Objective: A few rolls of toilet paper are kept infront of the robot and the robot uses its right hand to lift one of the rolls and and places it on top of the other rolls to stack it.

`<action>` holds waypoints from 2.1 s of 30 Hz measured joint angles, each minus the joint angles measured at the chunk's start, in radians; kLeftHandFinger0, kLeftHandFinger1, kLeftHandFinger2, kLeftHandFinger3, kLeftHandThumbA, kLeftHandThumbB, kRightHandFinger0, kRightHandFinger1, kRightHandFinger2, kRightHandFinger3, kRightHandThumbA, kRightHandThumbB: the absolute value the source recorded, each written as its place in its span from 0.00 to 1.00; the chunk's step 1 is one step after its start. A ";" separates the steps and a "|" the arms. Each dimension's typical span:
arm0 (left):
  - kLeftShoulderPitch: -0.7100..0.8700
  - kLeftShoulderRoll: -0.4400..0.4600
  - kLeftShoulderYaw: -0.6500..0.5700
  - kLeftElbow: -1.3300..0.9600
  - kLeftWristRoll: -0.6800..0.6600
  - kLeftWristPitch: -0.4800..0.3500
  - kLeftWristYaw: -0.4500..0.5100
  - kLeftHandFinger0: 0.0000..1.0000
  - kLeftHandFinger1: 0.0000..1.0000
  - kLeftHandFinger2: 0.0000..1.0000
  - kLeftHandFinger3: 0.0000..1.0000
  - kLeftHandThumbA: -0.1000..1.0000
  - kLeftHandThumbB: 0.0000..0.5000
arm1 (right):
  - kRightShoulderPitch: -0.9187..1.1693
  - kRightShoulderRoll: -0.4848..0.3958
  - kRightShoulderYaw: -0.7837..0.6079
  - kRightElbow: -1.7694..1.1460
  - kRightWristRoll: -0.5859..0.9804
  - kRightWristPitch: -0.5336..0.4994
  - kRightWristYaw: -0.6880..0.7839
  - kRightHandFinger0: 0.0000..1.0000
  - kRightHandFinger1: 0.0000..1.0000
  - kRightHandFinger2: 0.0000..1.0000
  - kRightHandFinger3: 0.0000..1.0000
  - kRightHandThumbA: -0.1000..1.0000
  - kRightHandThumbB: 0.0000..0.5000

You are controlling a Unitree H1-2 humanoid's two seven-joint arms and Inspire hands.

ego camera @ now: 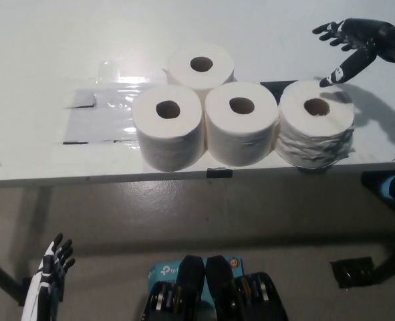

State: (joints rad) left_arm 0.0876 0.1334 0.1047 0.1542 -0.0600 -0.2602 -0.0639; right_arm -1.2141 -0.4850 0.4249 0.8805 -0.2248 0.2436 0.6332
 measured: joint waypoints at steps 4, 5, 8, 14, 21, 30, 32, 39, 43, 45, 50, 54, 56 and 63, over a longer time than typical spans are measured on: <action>0.000 0.000 0.000 0.000 0.000 0.000 0.000 1.00 1.00 1.00 1.00 1.00 0.37 | -0.002 0.025 -0.017 0.023 0.002 0.011 0.019 1.00 1.00 1.00 1.00 0.74 0.75; 0.000 0.000 0.000 0.000 0.000 0.000 0.000 1.00 1.00 1.00 1.00 1.00 0.36 | -0.003 0.030 -0.016 0.033 0.002 0.011 0.022 1.00 1.00 1.00 1.00 0.73 0.76; 0.000 0.000 0.000 0.001 0.000 -0.002 0.000 1.00 1.00 1.00 1.00 1.00 0.38 | -0.005 0.047 -0.013 0.065 -0.002 0.010 0.027 1.00 1.00 1.00 1.00 0.76 0.75; -0.001 0.000 0.000 0.001 0.001 -0.003 0.000 1.00 1.00 1.00 1.00 1.00 0.39 | -0.008 0.073 -0.006 0.136 -0.020 -0.006 0.031 1.00 1.00 1.00 1.00 0.80 0.83; -0.001 0.000 0.000 0.001 0.000 -0.003 0.000 1.00 1.00 1.00 1.00 1.00 0.39 | -0.031 0.075 0.012 0.180 -0.049 -0.037 0.031 1.00 1.00 1.00 1.00 0.85 0.78; -0.001 0.000 0.000 0.001 0.000 -0.005 0.000 1.00 1.00 1.00 1.00 1.00 0.39 | -0.043 0.076 0.025 0.205 -0.073 -0.056 0.037 1.00 1.00 1.00 1.00 0.82 0.77; -0.001 0.000 0.000 0.001 -0.001 -0.005 0.000 1.00 1.00 1.00 1.00 1.00 0.37 | -0.043 0.075 0.022 0.205 -0.073 -0.055 0.040 1.00 1.00 1.00 1.00 0.77 0.73; -0.002 0.000 0.001 0.002 -0.001 -0.006 0.000 1.00 1.00 1.00 1.00 1.00 0.41 | -0.046 0.075 0.006 0.200 -0.076 -0.040 0.050 1.00 1.00 1.00 1.00 0.80 0.69; -0.002 0.000 0.001 0.002 -0.001 -0.006 0.000 1.00 1.00 1.00 1.00 1.00 0.38 | -0.051 0.075 0.006 0.200 -0.081 -0.037 0.054 1.00 1.00 1.00 1.00 0.80 0.71; -0.002 0.000 0.001 0.002 -0.001 -0.006 0.000 1.00 1.00 1.00 1.00 1.00 0.38 | -0.053 0.074 0.006 0.200 -0.082 -0.036 0.058 1.00 1.00 1.00 1.00 0.80 0.71; -0.002 0.000 0.001 0.002 -0.001 -0.006 0.000 1.00 1.00 1.00 1.00 1.00 0.38 | -0.060 0.072 0.000 0.200 -0.082 -0.033 0.070 1.00 1.00 1.00 1.00 0.78 0.70; -0.002 0.000 0.000 0.003 -0.001 -0.008 0.000 1.00 1.00 1.00 1.00 1.00 0.38 | -0.067 0.070 -0.007 0.202 -0.082 -0.032 0.081 1.00 1.00 1.00 1.00 0.78 0.71; -0.001 0.000 0.000 0.003 -0.001 -0.008 0.000 1.00 1.00 1.00 1.00 1.00 0.37 | -0.068 0.070 -0.008 0.201 -0.082 -0.032 0.084 1.00 1.00 1.00 1.00 0.80 0.69; -0.002 0.000 0.000 0.003 0.000 -0.009 0.000 1.00 1.00 1.00 1.00 1.00 0.41 | -0.072 0.069 -0.005 0.217 -0.086 -0.037 0.101 1.00 1.00 1.00 1.00 0.80 0.71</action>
State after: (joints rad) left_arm 0.0858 0.1337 0.1052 0.1576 -0.0600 -0.2688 -0.0644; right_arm -1.2858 -0.4157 0.4196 1.0978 -0.3107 0.2064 0.7340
